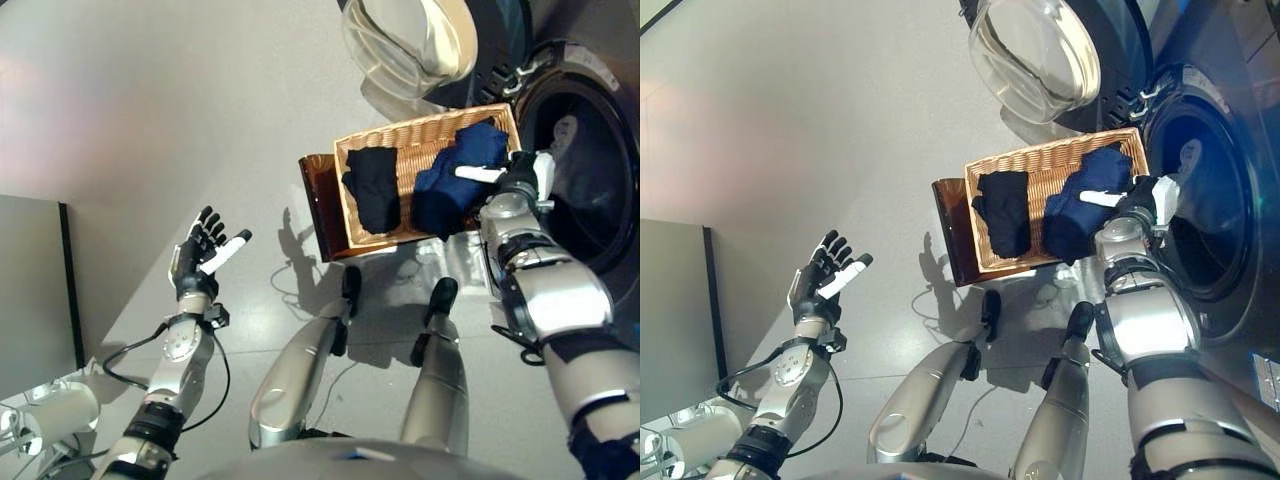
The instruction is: Pick up the clothes and place them into the washing machine
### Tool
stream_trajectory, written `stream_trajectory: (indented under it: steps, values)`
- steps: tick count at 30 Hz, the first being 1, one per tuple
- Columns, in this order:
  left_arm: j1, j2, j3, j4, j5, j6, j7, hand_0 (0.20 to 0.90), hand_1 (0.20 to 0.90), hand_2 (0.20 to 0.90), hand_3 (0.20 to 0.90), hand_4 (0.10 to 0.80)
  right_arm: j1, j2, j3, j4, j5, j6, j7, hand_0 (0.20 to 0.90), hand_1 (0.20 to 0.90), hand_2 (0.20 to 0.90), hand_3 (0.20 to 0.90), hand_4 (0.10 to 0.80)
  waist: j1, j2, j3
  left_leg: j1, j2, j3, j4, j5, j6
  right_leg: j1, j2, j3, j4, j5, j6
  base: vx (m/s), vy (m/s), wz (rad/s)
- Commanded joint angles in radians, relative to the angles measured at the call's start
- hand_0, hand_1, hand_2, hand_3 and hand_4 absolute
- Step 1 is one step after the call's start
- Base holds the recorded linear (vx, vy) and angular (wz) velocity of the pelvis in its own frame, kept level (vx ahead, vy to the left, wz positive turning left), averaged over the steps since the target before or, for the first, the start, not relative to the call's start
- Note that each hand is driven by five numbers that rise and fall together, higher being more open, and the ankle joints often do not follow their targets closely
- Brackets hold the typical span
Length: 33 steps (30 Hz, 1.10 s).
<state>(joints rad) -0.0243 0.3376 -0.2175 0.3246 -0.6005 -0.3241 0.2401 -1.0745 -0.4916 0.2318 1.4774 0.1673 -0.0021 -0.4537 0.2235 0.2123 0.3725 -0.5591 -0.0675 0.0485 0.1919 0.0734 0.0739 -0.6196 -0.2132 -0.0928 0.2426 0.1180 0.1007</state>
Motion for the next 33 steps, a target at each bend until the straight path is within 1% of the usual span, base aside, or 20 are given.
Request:
stream_trajectory:
  steps: [1, 5, 10, 11, 15, 17, 20, 21, 25, 26, 29, 31, 32, 33]
  values:
    - [0.017, 0.046, 0.057, -0.036, 0.012, -0.058, 0.022, 0.9, 0.9, 0.9, 0.9, 0.8, -0.013, -0.017, 0.061, -0.036, 0.004, -0.064, -0.01, 0.9, 0.9, 0.9, 0.9, 0.8, 0.007, -0.011, -0.026, -0.082, 0.01, -0.037, 0.028, -0.005, -0.087, 0.046, 0.007, -0.009, 0.055, -0.109, -0.012, 0.008, -0.005, 0.2]
    - [0.012, 0.047, 0.062, -0.037, 0.011, -0.057, 0.027, 0.9, 0.9, 0.9, 0.9, 0.8, -0.013, -0.01, 0.066, -0.017, -0.004, -0.05, 0.0, 0.9, 0.9, 0.9, 0.9, 0.8, 0.015, -0.026, -0.016, -0.093, 0.005, -0.046, 0.036, -0.008, -0.087, 0.046, 0.004, -0.017, 0.059, -0.112, -0.011, 0.019, -0.003, 0.12]
    - [0.003, 0.052, 0.067, -0.047, 0.013, -0.058, 0.038, 0.9, 0.9, 0.9, 0.9, 0.8, -0.019, 0.003, 0.07, 0.017, -0.023, -0.024, -0.004, 0.9, 0.9, 0.9, 0.9, 0.8, 0.03, -0.037, -0.005, -0.11, -0.001, -0.058, 0.046, -0.009, -0.087, 0.048, -0.003, -0.034, 0.064, -0.117, -0.009, 0.056, 0.013, 0.17]
    - [-0.003, 0.05, 0.068, -0.05, 0.015, -0.058, 0.041, 0.9, 0.9, 0.9, 0.9, 0.8, -0.002, 0.0, 0.064, 0.033, -0.03, -0.017, 0.002, 0.9, 0.9, 0.9, 0.9, 0.8, 0.037, -0.046, -0.004, -0.109, -0.007, -0.069, 0.06, -0.045, -0.091, 0.057, -0.009, -0.035, 0.077, -0.152, -0.002, 0.149, 0.0, 0.14]
    - [-0.01, 0.049, 0.068, -0.056, 0.017, -0.062, 0.045, 0.9, 0.9, 0.9, 0.9, 0.8, 0.018, -0.014, 0.052, 0.05, -0.039, -0.006, -0.005, 0.9, 0.9, 0.9, 0.9, 0.8, 0.049, -0.047, 0.001, -0.124, -0.013, -0.077, 0.072, -0.051, -0.09, 0.052, -0.016, -0.046, 0.089, -0.161, 0.001, 0.053, -0.01, 0.19]
    - [-0.028, 0.052, 0.063, -0.068, 0.027, -0.066, 0.053, 0.9, 0.9, 0.9, 0.9, 0.8, 0.032, -0.025, 0.039, 0.076, -0.049, 0.014, -0.011, 0.9, 0.9, 0.9, 0.9, 0.8, 0.063, -0.048, 0.01, -0.148, -0.023, -0.091, 0.096, -0.058, -0.087, 0.037, -0.024, -0.056, 0.125, -0.177, 0.001, 0.033, -0.002, 0.19]
    - [-0.039, 0.054, 0.062, -0.081, 0.039, -0.07, 0.061, 0.9, 0.9, 0.9, 0.9, 0.8, 0.057, -0.035, 0.027, 0.094, -0.062, 0.03, -0.012, 0.9, 0.9, 0.9, 0.9, 0.8, 0.082, -0.052, 0.016, -0.188, -0.034, -0.096, 0.137, -0.077, -0.081, 0.011, -0.031, -0.067, 0.167, -0.2, -0.002, 0.024, 0.023, 0.27]
    - [-0.045, 0.048, 0.067, -0.083, 0.041, -0.074, 0.068, 0.9, 0.9, 0.9, 0.9, 0.8, 0.077, -0.049, 0.022, 0.094, -0.075, 0.032, -0.02, 0.9, 0.9, 0.9, 0.9, 0.8, 0.091, -0.051, 0.023, -0.215, -0.041, -0.099, 0.165, -0.089, -0.077, -0.011, -0.039, -0.072, 0.195, -0.209, 0.0, 0.019, 0.012, 0.2]
    - [-0.048, 0.039, 0.06, -0.084, 0.05, -0.076, 0.07, 0.9, 0.9, 0.9, 0.9, 0.8, 0.115, -0.065, 0.01, 0.09, -0.087, 0.037, -0.024, 0.9, 0.9, 0.9, 0.9, 0.8, 0.104, -0.044, 0.016, -0.23, -0.05, -0.111, 0.165, -0.087, -0.077, -0.024, -0.051, -0.085, 0.214, -0.22, 0.002, 0.068, 0.009, 0.18]
    - [-0.052, 0.036, 0.059, -0.08, 0.055, -0.081, 0.072, 0.9, 0.9, 0.9, 0.9, 0.8, 0.134, -0.06, 0.003, 0.085, -0.09, 0.035, -0.029, 0.9, 0.9, 0.9, 0.9, 0.8, 0.106, -0.044, 0.013, -0.225, -0.055, -0.115, 0.152, -0.081, -0.079, -0.014, -0.055, -0.089, 0.203, -0.222, 0.004, 0.079, 0.02, 0.22]
    - [-0.058, 0.03, 0.057, -0.068, 0.055, -0.088, 0.078, 0.9, 0.9, 0.9, 0.9, 0.8, 0.148, -0.031, -0.005, 0.071, -0.09, 0.028, -0.049, 0.9, 0.9, 0.9, 0.9, 0.8, 0.108, -0.049, 0.01, -0.214, -0.054, -0.119, 0.137, -0.074, -0.082, 0.001, -0.054, -0.099, 0.187, -0.219, 0.003, 0.069, 0.01, 0.17]
    - [-0.057, 0.029, 0.051, -0.059, 0.06, -0.088, 0.091, 0.9, 0.9, 0.9, 0.9, 0.8, 0.149, 0.013, -0.004, 0.049, -0.083, 0.017, -0.081, 0.9, 0.9, 0.9, 0.9, 0.8, 0.106, -0.064, -0.001, -0.192, -0.048, -0.118, 0.108, -0.067, -0.084, 0.024, -0.049, -0.105, 0.153, -0.211, 0.005, 0.048, 0.001, 0.03]
    - [-0.056, 0.029, 0.051, -0.059, 0.06, -0.088, 0.092, 0.9, 0.9, 0.9, 0.9, 0.8, 0.15, 0.014, -0.005, 0.048, -0.083, 0.017, -0.082, 0.9, 0.9, 0.9, 0.9, 0.8, 0.106, -0.064, -0.001, -0.19, -0.048, -0.118, 0.107, -0.067, -0.084, 0.026, -0.048, -0.105, 0.151, -0.21, 0.005, 0.045, 0.018, -0.01]
    - [-0.052, 0.031, 0.049, -0.053, 0.06, -0.086, 0.097, 0.9, 0.9, 0.9, 0.9, 0.8, 0.15, 0.039, -0.005, 0.037, -0.081, 0.017, -0.097, 0.9, 0.9, 0.9, 0.9, 0.8, 0.1, -0.072, -0.011, -0.17, -0.045, -0.114, 0.093, -0.066, -0.082, 0.04, -0.045, -0.103, 0.132, -0.197, 0.005, 0.0, 0.0, 0.0]
